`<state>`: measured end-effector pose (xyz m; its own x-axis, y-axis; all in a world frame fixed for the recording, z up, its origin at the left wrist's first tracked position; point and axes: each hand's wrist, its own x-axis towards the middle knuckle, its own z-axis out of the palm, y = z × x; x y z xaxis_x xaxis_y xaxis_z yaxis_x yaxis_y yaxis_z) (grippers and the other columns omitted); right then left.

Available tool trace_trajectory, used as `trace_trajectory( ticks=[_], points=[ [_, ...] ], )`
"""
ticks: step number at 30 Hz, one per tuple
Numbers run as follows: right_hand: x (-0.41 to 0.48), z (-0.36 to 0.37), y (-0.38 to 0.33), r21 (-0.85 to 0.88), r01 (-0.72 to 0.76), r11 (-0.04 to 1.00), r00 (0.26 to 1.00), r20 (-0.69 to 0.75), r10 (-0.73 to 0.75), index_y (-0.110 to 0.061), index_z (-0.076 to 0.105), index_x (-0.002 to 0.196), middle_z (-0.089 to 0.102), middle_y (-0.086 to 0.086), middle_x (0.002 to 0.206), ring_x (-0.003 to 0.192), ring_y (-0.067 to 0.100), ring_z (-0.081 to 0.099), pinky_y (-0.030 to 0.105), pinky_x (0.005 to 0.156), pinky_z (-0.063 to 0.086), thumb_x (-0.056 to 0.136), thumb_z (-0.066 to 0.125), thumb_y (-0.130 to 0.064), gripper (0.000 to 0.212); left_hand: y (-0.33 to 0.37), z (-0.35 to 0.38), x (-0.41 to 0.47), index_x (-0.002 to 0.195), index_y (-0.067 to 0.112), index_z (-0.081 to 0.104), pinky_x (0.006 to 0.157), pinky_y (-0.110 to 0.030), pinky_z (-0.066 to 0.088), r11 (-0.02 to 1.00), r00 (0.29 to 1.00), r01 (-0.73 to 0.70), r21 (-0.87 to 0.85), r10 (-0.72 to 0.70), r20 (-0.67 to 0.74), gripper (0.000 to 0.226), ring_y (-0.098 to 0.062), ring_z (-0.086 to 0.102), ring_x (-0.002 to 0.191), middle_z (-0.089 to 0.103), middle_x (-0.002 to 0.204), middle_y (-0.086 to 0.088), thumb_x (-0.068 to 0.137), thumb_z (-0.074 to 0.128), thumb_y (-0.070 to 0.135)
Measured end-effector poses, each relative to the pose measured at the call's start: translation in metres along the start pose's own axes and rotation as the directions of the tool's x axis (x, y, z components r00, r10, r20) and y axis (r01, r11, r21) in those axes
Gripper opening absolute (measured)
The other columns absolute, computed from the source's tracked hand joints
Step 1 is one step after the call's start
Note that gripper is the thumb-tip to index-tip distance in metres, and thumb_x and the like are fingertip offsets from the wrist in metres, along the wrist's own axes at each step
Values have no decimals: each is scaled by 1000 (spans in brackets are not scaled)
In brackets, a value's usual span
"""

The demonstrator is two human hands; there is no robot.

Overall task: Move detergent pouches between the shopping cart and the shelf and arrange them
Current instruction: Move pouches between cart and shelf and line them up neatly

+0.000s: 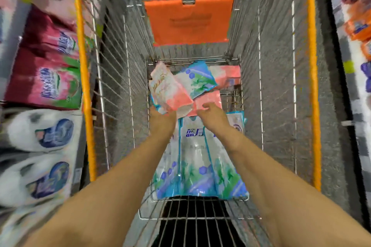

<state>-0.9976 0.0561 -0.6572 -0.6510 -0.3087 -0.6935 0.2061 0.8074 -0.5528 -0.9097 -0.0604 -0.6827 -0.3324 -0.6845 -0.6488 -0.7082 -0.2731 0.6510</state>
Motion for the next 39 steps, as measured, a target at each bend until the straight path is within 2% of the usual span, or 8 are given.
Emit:
trace_trajectory(
  ticks=[5, 8, 13, 18, 23, 30, 35, 39],
  points=[
    [57, 30, -15, -4, 60, 998, 998, -5, -60, -9, 48, 128, 56, 14, 127, 118, 30, 52, 27, 81, 36, 91, 51, -23, 40, -11, 8, 50, 105, 14, 42, 84, -35, 44, 986, 990, 143, -82, -141, 27, 43, -29, 57, 102, 57, 104, -10, 78, 60, 41],
    [89, 46, -29, -44, 103, 994, 994, -38, -105, -6, 40, 136, 48, 15, 137, 126, 30, 46, 31, 96, 37, 90, 54, -30, 54, -30, 20, 95, 112, 9, 50, 91, -45, 49, 967, 981, 192, -167, -191, 20, 82, -35, 61, 102, 62, 114, -18, 51, 47, 65],
    [128, 69, -38, -165, 81, 983, 995, 70, -71, -7, 40, 131, 51, 11, 132, 121, 29, 50, 31, 91, 41, 77, 70, -47, 74, -31, 34, 127, 135, 12, 42, 99, -51, 44, 857, 946, 317, -408, -318, 67, 87, -37, 54, 118, 53, 132, -16, 68, 47, 67],
    [117, 83, -31, 120, -28, 992, 989, 148, 9, -9, 46, 128, 59, 9, 122, 108, 26, 59, 33, 88, 49, 71, 79, -25, 68, -26, 31, 128, 119, 6, 57, 92, -50, 49, 658, 916, 373, -654, -374, 145, 53, -33, 62, 102, 64, 114, -12, 91, 48, 49],
    [78, 73, -22, 277, 22, 961, 993, 106, -53, -13, 45, 125, 61, 6, 115, 104, 26, 61, 44, 89, 51, 70, 77, -12, 63, -30, 30, 92, 122, 5, 57, 82, -44, 52, 630, 933, 347, -695, -305, 189, 50, -32, 63, 99, 64, 113, -16, 88, 56, 42],
    [6, 6, -55, 371, 250, 894, 964, -11, -265, -22, 49, 114, 57, -5, 96, 91, 16, 58, 28, 81, 49, 74, 75, -7, 50, 46, 10, 15, 87, 13, 63, 83, -37, 54, 842, 990, 57, -536, -118, -80, 35, -29, 65, 89, 67, 95, -15, 79, 65, 47],
    [-65, -30, -107, 435, 450, 780, 884, -95, -457, -30, 46, 109, 61, -9, 87, 77, 13, 61, 23, 61, 52, 73, 75, -9, 50, 117, -43, -67, 107, 6, 62, 61, -24, 53, 707, 954, -299, -641, 230, -191, 24, -22, 66, 77, 67, 87, -7, 92, 55, 22],
    [-126, -36, -160, 460, 593, 661, 788, -161, -595, -25, 49, 113, 61, -9, 97, 93, 17, 62, 41, 86, 52, 72, 77, -12, 51, 158, -102, -116, 101, 10, 65, 64, -22, 51, 578, 851, -523, -627, 395, -346, 16, -7, 65, 69, 66, 85, -1, 93, 52, 15]
  ],
)
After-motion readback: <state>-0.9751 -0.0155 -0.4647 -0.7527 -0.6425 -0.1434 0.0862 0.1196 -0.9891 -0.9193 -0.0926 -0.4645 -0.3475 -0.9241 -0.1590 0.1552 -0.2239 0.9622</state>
